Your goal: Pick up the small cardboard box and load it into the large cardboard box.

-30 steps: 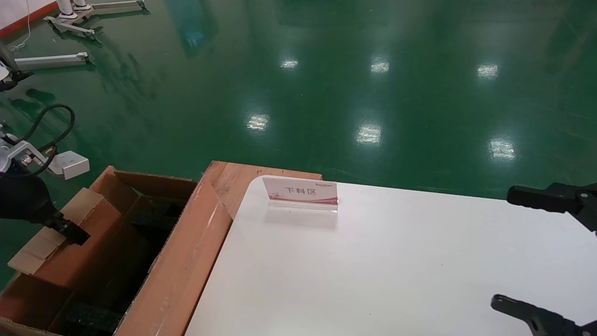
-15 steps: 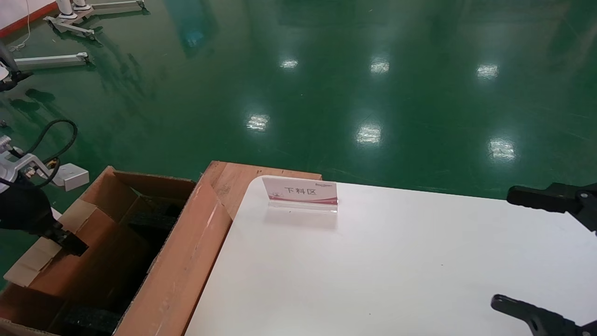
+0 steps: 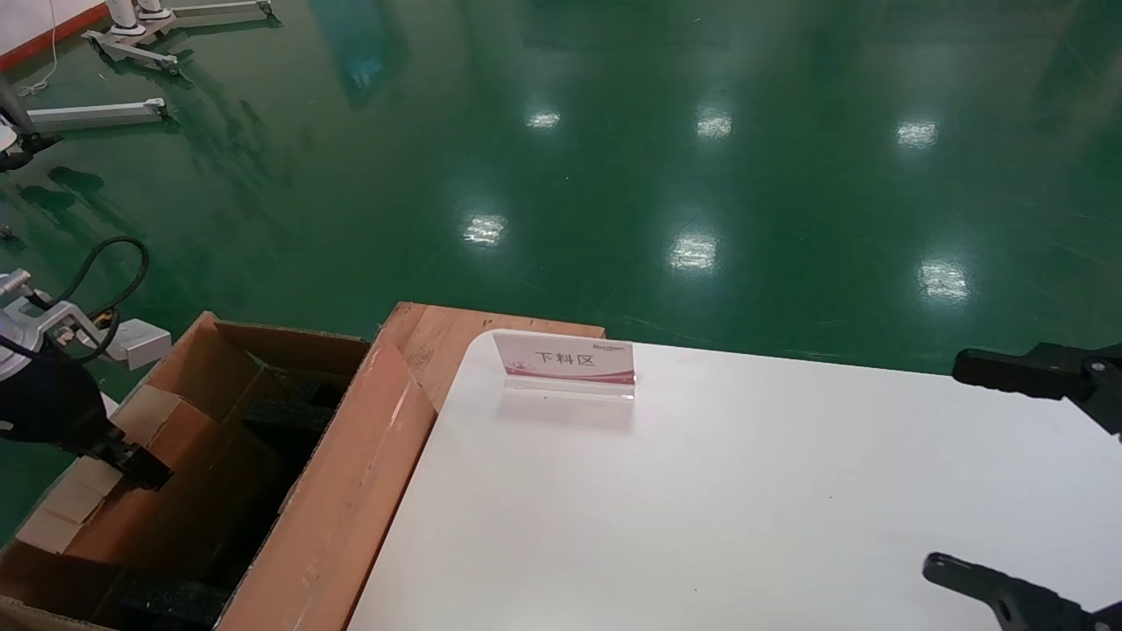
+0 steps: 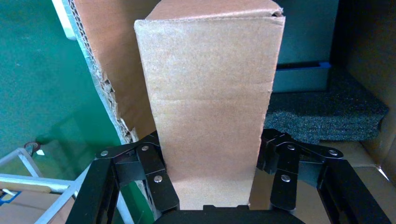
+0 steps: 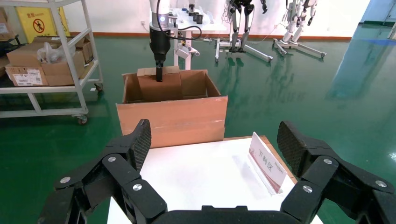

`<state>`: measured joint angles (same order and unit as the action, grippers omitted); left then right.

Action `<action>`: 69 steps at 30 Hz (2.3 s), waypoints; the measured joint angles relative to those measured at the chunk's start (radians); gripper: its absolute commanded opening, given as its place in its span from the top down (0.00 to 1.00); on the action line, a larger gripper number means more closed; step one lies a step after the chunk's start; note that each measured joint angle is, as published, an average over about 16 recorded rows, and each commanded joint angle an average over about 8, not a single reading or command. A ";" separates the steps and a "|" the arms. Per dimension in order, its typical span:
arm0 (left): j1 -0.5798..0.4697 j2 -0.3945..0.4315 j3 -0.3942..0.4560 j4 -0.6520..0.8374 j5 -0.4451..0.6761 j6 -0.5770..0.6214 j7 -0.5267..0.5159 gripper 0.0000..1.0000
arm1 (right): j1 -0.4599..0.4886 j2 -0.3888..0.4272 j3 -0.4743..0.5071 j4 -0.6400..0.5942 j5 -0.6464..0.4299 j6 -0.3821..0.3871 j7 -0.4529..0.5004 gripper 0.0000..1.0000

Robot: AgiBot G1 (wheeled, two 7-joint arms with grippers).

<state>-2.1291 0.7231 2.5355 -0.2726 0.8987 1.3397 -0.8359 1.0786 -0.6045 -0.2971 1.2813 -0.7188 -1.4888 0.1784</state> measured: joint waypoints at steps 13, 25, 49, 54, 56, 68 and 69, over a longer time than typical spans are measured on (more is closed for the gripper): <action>-0.006 -0.001 0.002 -0.005 0.003 0.001 -0.001 0.00 | 0.000 0.000 0.000 0.000 0.000 0.000 0.000 0.00; -0.009 -0.001 0.004 -0.008 0.007 0.001 -0.002 0.00 | 0.000 0.000 0.000 0.000 0.000 0.000 0.000 0.00; -0.121 -0.004 -0.037 -0.075 -0.017 -0.038 0.125 0.00 | 0.000 0.000 0.000 -0.001 0.000 0.000 0.000 0.00; -0.215 -0.037 -0.083 -0.164 -0.053 -0.059 0.238 0.00 | 0.001 0.000 0.000 -0.001 0.000 0.000 -0.001 0.00; -0.256 -0.058 -0.104 -0.210 -0.069 -0.069 0.283 0.00 | 0.001 0.000 0.000 -0.001 0.000 0.000 -0.001 0.00; -0.425 -0.172 -0.200 -0.482 -0.105 -0.122 0.443 0.00 | 0.001 0.000 0.000 -0.001 0.000 0.000 -0.001 0.00; -0.425 -0.176 -0.210 -0.498 -0.103 -0.124 0.447 0.00 | 0.001 0.000 0.000 -0.001 0.000 0.000 -0.001 0.00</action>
<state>-2.5542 0.5470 2.3251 -0.7705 0.7953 1.2154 -0.3893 1.0793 -0.6042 -0.2976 1.2801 -0.7184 -1.4885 0.1775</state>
